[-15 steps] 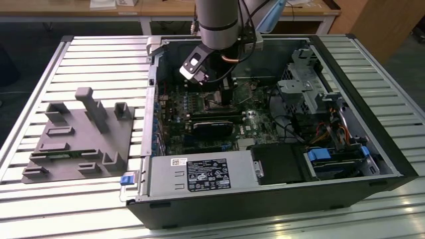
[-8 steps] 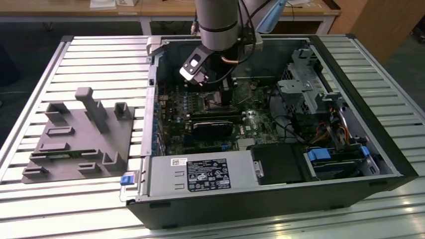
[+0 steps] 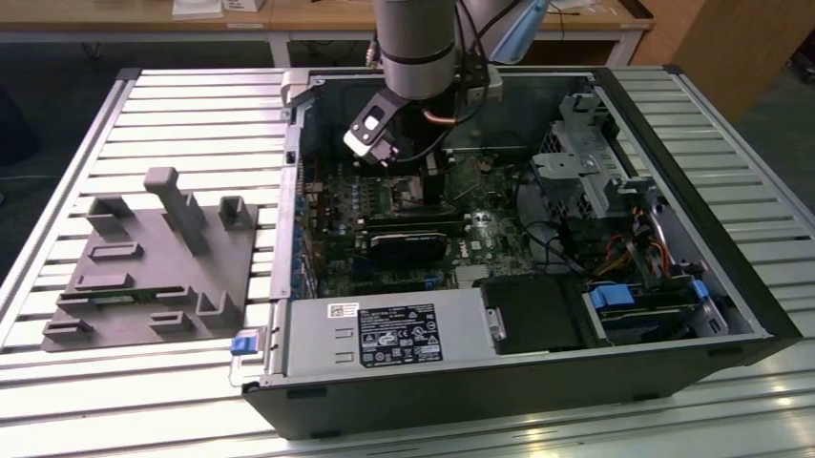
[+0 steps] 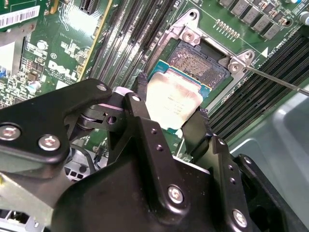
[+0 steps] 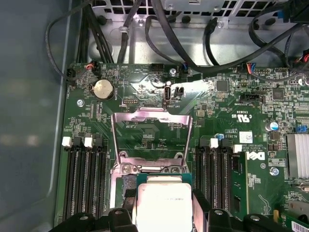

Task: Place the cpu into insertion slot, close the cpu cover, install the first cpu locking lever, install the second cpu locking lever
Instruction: 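Place the cpu into insertion slot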

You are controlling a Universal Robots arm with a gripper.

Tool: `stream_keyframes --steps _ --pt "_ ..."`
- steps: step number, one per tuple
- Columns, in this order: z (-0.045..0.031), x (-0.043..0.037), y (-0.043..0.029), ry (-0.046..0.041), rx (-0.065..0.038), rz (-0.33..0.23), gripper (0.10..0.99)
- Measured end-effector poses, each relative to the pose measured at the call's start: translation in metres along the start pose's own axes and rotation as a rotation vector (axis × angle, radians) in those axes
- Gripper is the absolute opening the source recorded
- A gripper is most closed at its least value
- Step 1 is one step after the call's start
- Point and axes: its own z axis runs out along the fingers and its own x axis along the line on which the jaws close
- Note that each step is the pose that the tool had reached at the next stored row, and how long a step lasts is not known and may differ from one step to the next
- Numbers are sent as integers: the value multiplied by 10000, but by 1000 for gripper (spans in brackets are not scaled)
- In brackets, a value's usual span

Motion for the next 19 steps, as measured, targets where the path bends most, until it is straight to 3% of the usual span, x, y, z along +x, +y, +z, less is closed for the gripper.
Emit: stream_keyframes --steps 19 --pt "39 53 -68 0 19 -1 541"
